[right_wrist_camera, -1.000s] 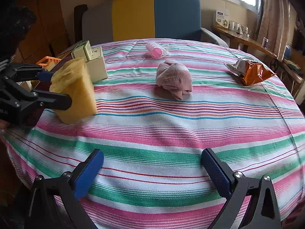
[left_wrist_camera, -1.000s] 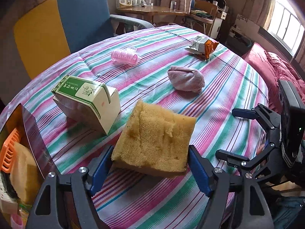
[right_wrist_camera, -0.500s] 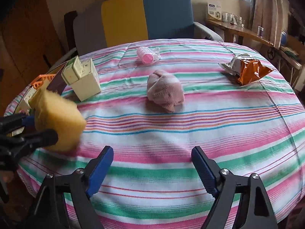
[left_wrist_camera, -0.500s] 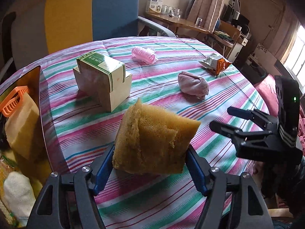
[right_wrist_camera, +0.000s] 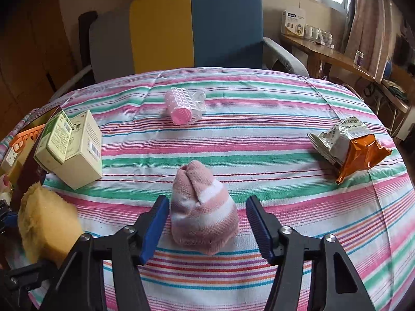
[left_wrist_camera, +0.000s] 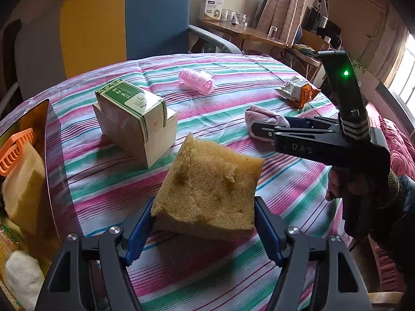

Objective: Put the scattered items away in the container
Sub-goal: 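Grasp the pink-white knit cap with the right tool while the left tool holds the sponge, then carry sponge and knit cap into the gold tin and open both tools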

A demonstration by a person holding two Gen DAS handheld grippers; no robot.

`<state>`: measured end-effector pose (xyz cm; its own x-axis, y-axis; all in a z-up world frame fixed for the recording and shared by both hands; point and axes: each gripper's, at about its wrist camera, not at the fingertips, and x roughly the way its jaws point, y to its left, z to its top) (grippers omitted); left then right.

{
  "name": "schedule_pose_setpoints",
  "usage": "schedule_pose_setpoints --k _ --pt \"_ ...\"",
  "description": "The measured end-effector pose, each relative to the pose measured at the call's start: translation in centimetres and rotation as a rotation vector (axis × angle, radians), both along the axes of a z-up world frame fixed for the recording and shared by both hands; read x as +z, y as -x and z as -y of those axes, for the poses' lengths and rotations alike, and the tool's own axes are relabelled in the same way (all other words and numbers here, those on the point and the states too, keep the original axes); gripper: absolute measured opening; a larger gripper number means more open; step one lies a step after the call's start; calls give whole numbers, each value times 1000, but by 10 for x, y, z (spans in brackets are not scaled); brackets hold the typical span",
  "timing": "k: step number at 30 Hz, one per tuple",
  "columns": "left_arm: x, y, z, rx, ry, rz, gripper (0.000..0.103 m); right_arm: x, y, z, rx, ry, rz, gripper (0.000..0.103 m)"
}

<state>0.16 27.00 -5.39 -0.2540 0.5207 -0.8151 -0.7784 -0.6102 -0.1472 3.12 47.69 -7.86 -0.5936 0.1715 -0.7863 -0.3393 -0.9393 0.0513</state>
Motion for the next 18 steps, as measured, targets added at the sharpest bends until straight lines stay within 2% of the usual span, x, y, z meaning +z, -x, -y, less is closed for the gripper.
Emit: schedule_pose_setpoints --k 2,6,11,18 --pt "-1 -1 0 -1 -3 -4 73 -2 1 2 14 4 3 51" --pt "0 -5 4 3 -13 -10 70 -2 -6 10 20 -21 2 49" --pt "6 -13 13 2 -70 34 69 0 -23 16 0 4 -8 48" --pt "14 -47 26 -25 -127 89 69 3 -52 30 -6 52 -28 48"
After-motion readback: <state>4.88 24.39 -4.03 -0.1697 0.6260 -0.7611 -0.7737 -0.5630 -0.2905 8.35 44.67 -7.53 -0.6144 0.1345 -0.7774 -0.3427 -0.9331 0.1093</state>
